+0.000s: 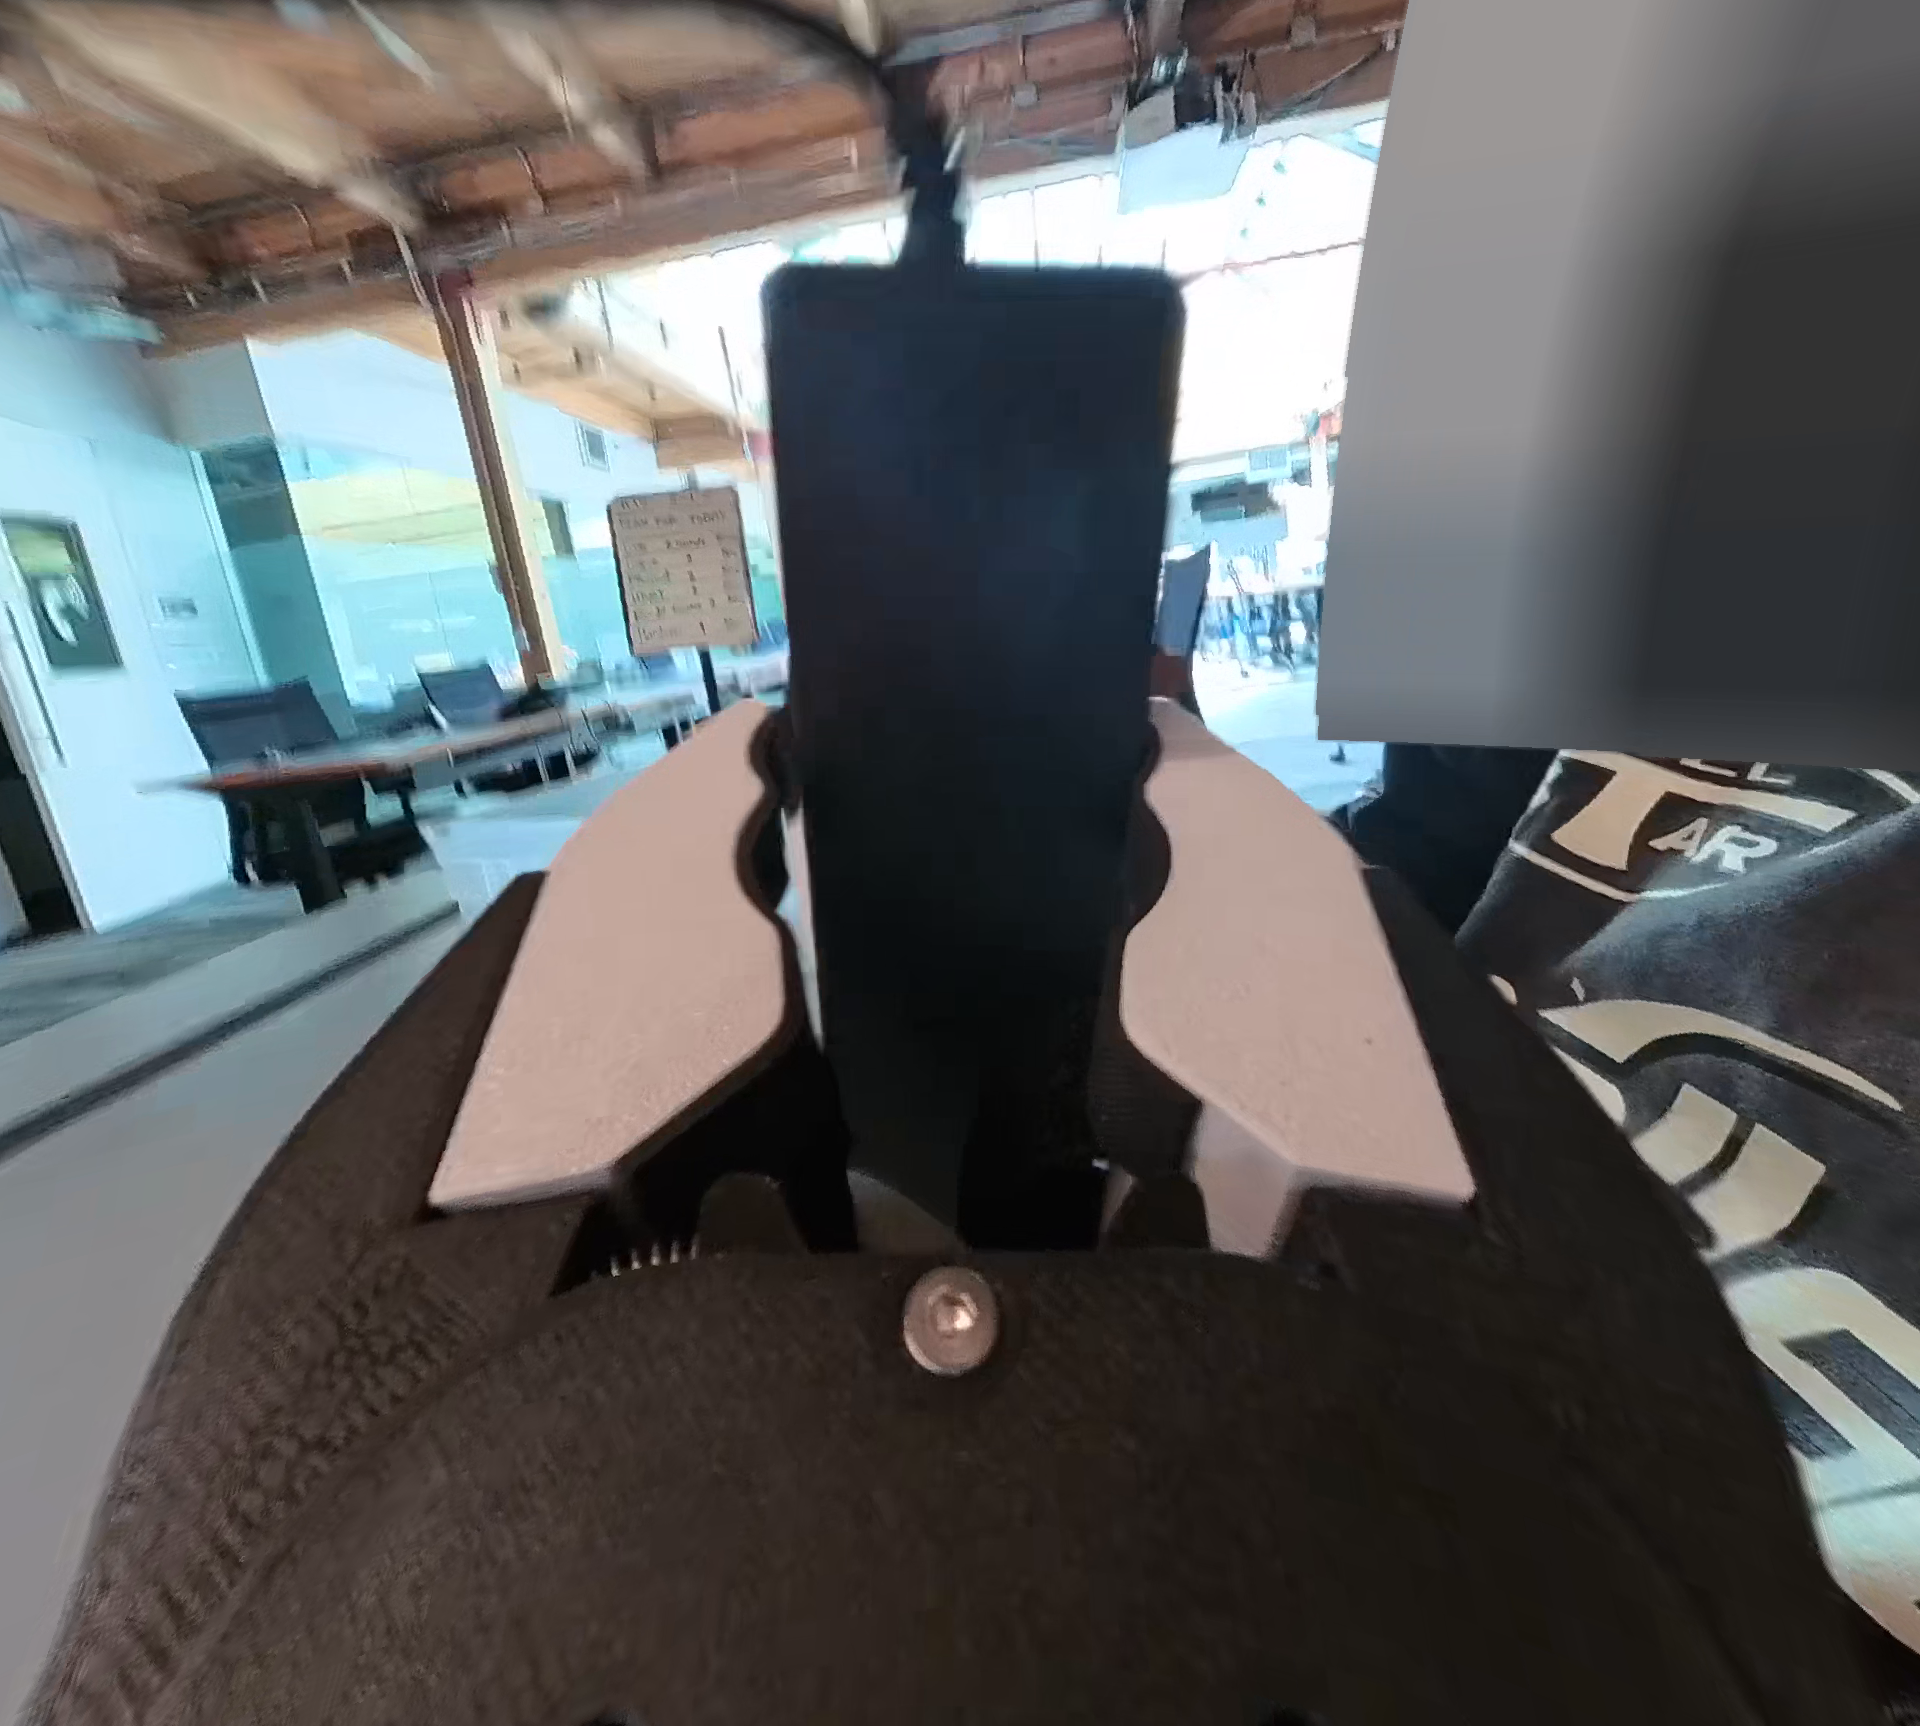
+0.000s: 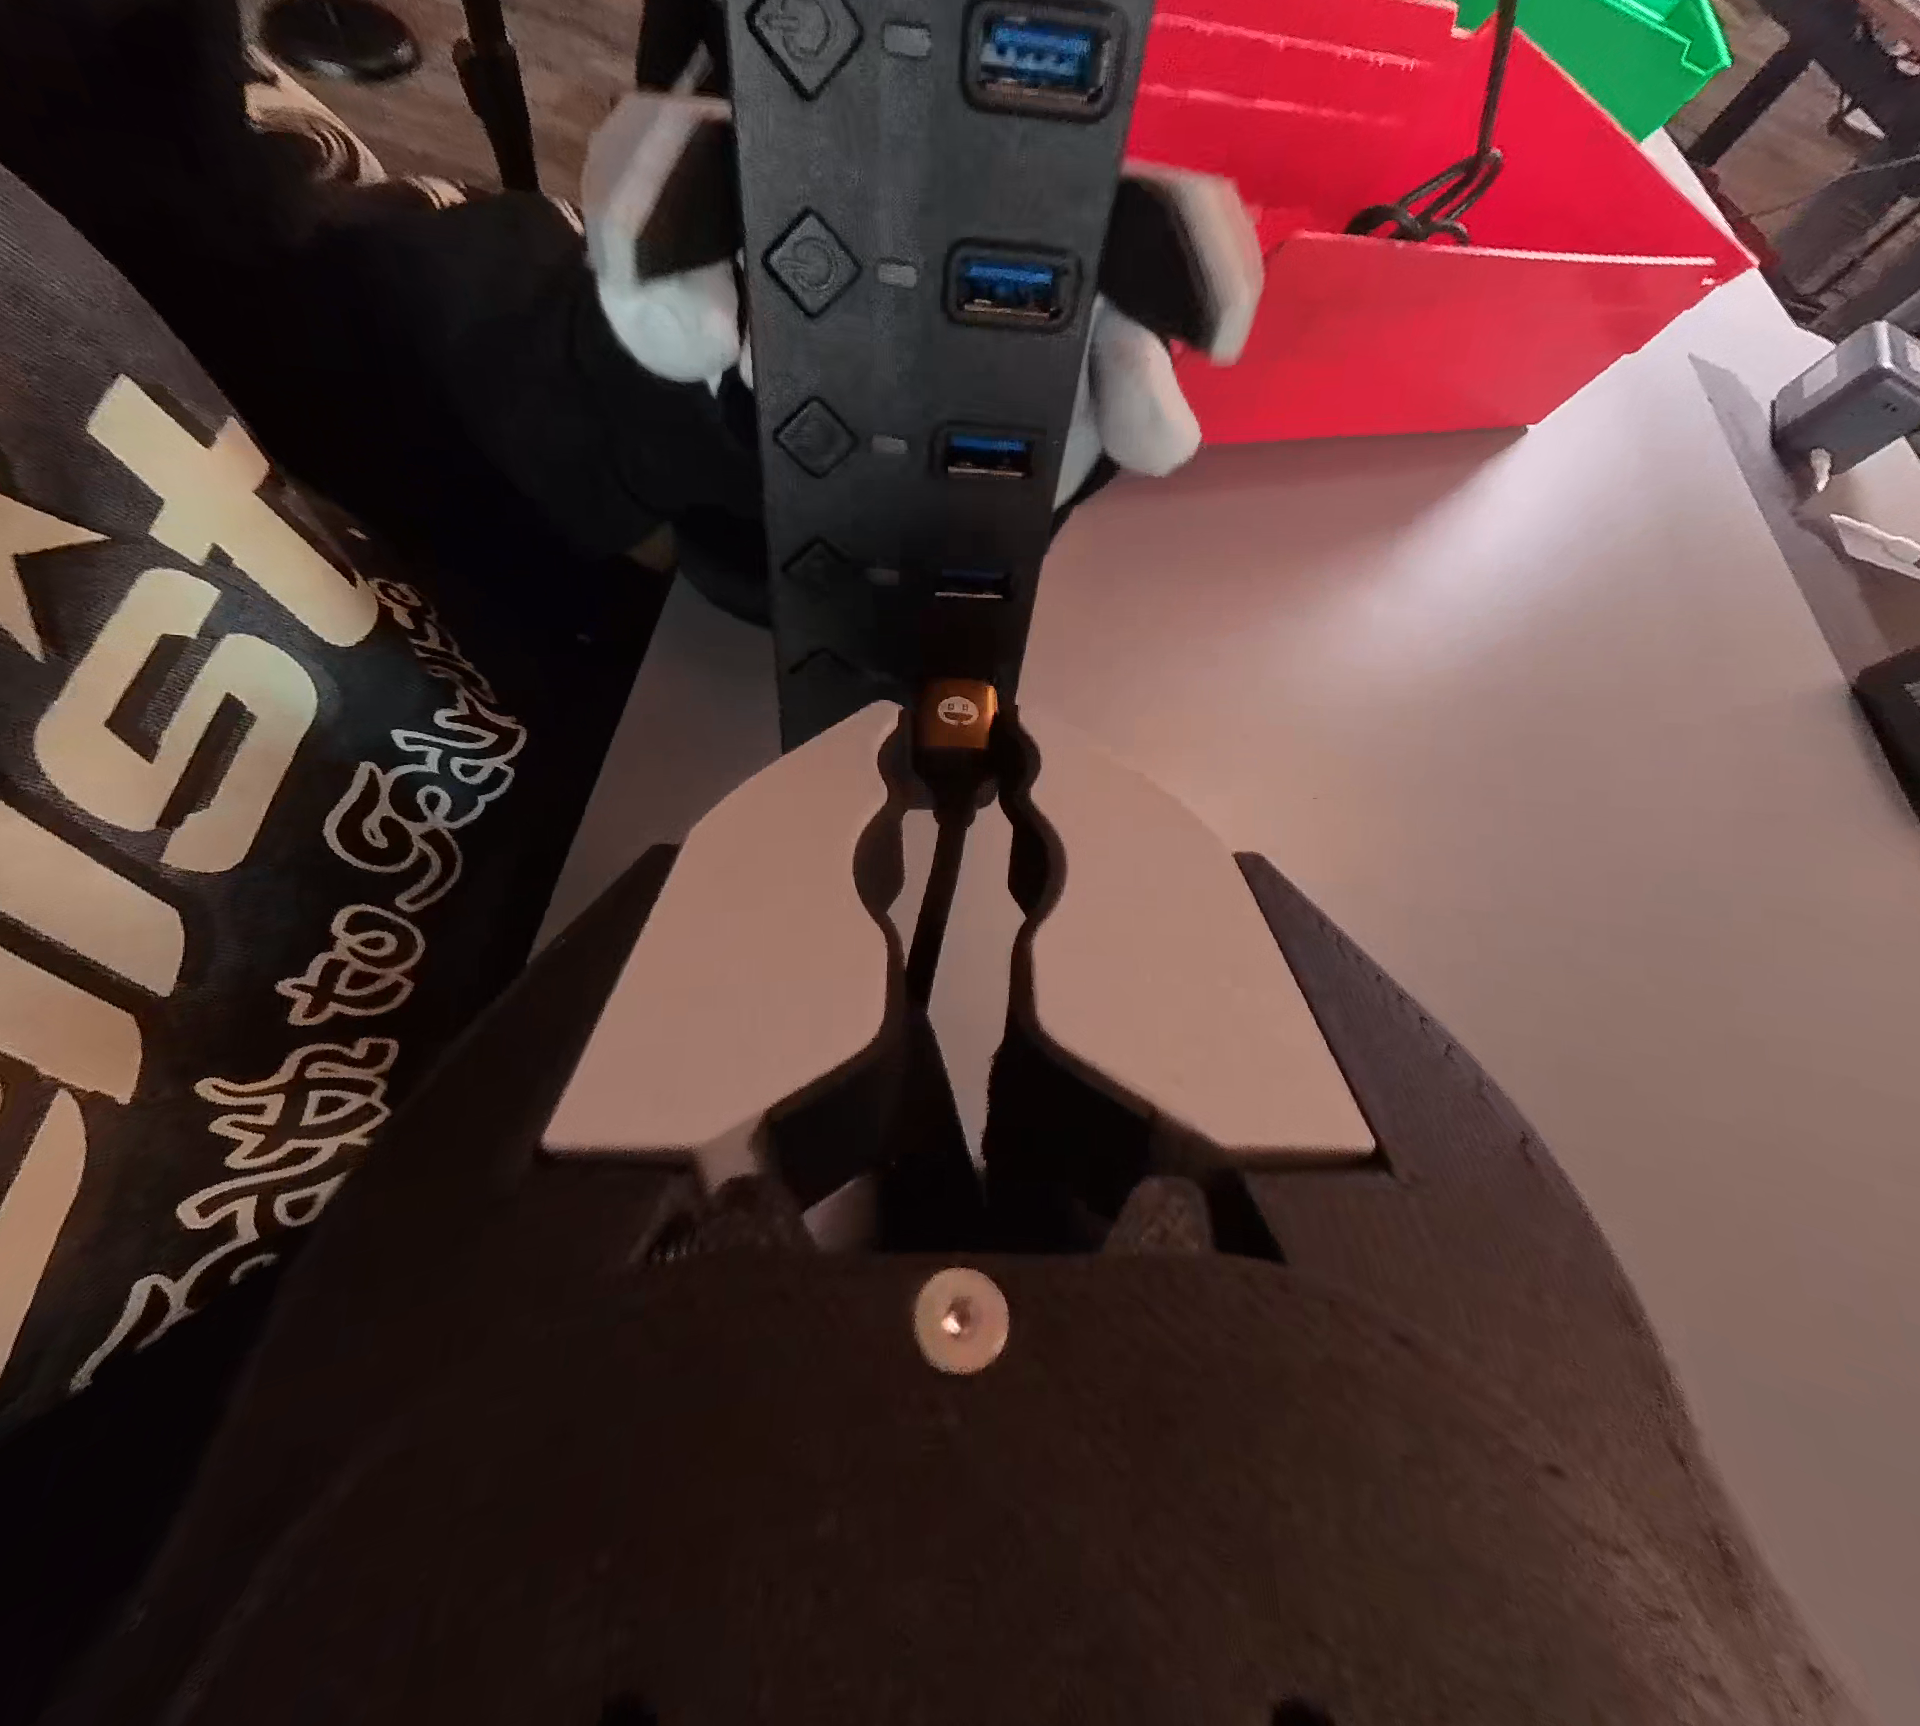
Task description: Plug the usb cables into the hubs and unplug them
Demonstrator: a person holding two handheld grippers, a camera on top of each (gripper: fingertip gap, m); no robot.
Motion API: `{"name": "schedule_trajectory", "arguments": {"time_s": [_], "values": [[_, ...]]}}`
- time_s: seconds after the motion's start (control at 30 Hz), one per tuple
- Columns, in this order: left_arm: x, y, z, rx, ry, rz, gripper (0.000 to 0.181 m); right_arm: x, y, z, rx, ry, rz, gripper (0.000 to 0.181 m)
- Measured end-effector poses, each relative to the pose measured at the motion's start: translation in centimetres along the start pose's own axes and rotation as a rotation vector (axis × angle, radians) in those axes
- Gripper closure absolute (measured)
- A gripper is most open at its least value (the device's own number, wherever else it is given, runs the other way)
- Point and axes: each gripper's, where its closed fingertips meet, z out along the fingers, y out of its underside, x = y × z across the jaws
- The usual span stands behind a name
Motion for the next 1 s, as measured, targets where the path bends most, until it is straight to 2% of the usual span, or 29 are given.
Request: {"name": "schedule_trajectory", "arguments": {"time_s": [0.2,0.6,0.63,0.7,0.77,0.9,1.0], "values": [[-0.1,3.3,0.9,-0.203,-0.013,0.015,0.116,0.1,-1.7,-1.0,0.124,-0.029,0.064,0.166],[-0.1,4.7,0.8,-0.323,-0.020,0.023,0.118,0.2,-0.7,-1.4,0.039,-0.024,0.037,0.165],[-0.6,4.6,0.4,-0.327,-0.053,0.029,0.118,0.6,-0.3,-1.8,0.023,-0.008,0.038,0.166],[-1.6,3.1,-0.7,-0.247,-0.102,0.019,0.118,2.3,0.0,-4.1,0.034,0.065,0.065,0.166],[-1.6,2.1,-0.9,-0.188,-0.086,-0.002,0.118,3.6,-0.7,-7.1,0.109,0.111,0.097,0.166],[-0.9,4.4,0.1,-0.311,-0.053,0.028,0.118,4.6,-2.8,-12.1,0.232,0.224,0.079,0.166],[-1.1,5.1,0.1,-0.349,-0.066,0.021,0.118,4.7,-4.6,-15.4,0.343,0.288,0.073,0.166]]}}
